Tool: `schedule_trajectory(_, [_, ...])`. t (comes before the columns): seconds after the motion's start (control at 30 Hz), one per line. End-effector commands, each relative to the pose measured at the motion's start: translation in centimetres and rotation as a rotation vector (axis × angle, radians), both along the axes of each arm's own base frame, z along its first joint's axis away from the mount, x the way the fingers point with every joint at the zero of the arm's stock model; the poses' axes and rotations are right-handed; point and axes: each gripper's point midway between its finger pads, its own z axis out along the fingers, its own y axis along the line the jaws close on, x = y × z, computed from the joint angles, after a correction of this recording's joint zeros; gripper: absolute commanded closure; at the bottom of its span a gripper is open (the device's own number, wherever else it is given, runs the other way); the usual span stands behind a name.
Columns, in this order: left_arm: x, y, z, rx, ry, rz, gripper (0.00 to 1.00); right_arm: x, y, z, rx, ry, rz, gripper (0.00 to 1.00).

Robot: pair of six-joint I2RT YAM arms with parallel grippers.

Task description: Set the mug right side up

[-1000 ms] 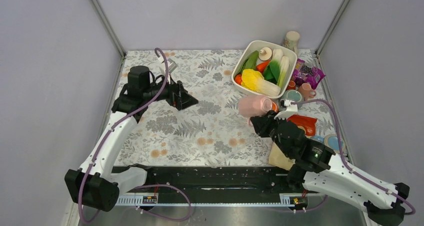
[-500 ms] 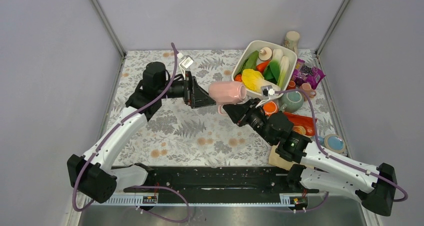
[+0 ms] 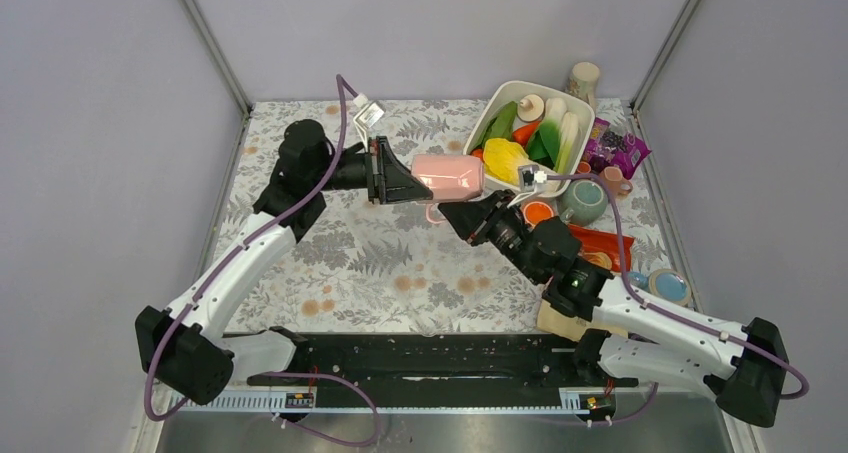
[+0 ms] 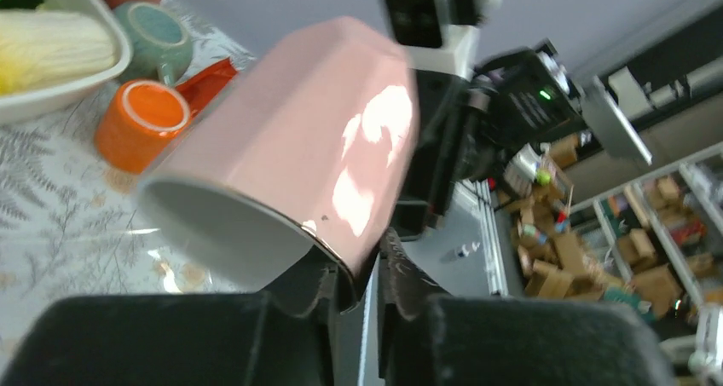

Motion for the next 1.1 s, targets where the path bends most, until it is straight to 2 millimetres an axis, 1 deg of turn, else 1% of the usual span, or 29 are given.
schedule_trajectory(0.0, [-0.6,-0.7,2.7,-0.069,-0.073,-0.038,1.00,-0.8,0.7,6.1,0.146,-0.108,0.058,1.00])
schedule_trajectory(0.1, [0.1,-0.6,1.7,-0.039,-0.052,0.012,1.00,-0.1,0.9,4.7,0.123,-0.071,0.054,1.00])
schedule_trajectory(0.13, [0.7,-0.4,1.1,-0.012,-0.056,0.048,1.00,0.3,0.9,3.9,0.111,-0.055,0.040,0.95])
schedule_trajectory(0.17, [1.4,-0.2,0.4,0.020,-0.076,0.082,1.00,0.8,0.7,2.8,0.096,-0.035,0.016,0.81])
schedule_trajectory(0.2, [2.2,0.0,-0.5,0.058,-0.089,0.122,1.00,1.4,0.6,1.7,0.082,-0.013,-0.010,0.64])
schedule_trajectory(0.23, [3.0,0.2,-1.4,0.095,-0.111,0.157,1.00,2.0,0.5,0.3,0.064,0.013,-0.035,0.52])
schedule_trajectory(0.33, [5.6,1.2,-4.3,0.231,-0.175,0.256,1.00,3.6,0.7,-3.6,0.012,0.094,-0.070,0.24])
schedule_trajectory(0.37, [6.1,1.4,-5.2,0.268,-0.196,0.266,1.00,4.0,0.9,-4.9,-0.006,0.123,-0.072,0.18])
schedule_trajectory(0.47, [7.9,2.7,-7.8,0.385,-0.246,0.332,1.00,4.8,1.8,-9.1,-0.082,0.222,-0.023,0.05])
schedule_trajectory(0.5, [9.0,3.5,-8.8,0.447,-0.266,0.376,1.00,4.9,1.9,-10.2,-0.100,0.246,-0.009,0.01])
schedule_trajectory(0.57, [10.7,5.0,-11.2,0.582,-0.297,0.425,1.00,4.7,2.4,-11.8,-0.134,0.281,0.023,0.01])
schedule_trajectory(0.63, [12.4,6.6,-13.3,0.724,-0.340,0.452,1.00,4.4,2.9,-12.9,-0.171,0.305,0.052,0.01])
schedule_trajectory(0.7, [13.6,8.2,-15.0,0.858,-0.393,0.440,1.00,4.1,3.5,-13.3,-0.201,0.316,0.092,0.01])
schedule_trajectory(0.77, [14.4,9.4,-15.9,0.959,-0.455,0.411,1.00,3.6,4.1,-13.3,-0.228,0.314,0.142,0.01])
schedule_trajectory(0.87, [14.6,11.5,-16.9,1.113,-0.519,0.352,1.00,3.0,3.8,-14.0,-0.301,0.332,0.165,0.00])
schedule_trajectory(0.93, [14.2,12.5,-17.6,1.195,-0.521,0.287,1.00,2.9,3.2,-13.9,-0.331,0.327,0.152,0.00])
schedule_trajectory(1.0, [13.4,13.1,-18.8,1.258,-0.498,0.197,1.00,2.8,2.1,-14.1,-0.371,0.326,0.123,0.00])
schedule_trajectory(1.07, [13.0,13.3,-20.0,1.289,-0.472,0.138,1.00,3.1,0.9,-13.9,-0.410,0.315,0.078,0.00])
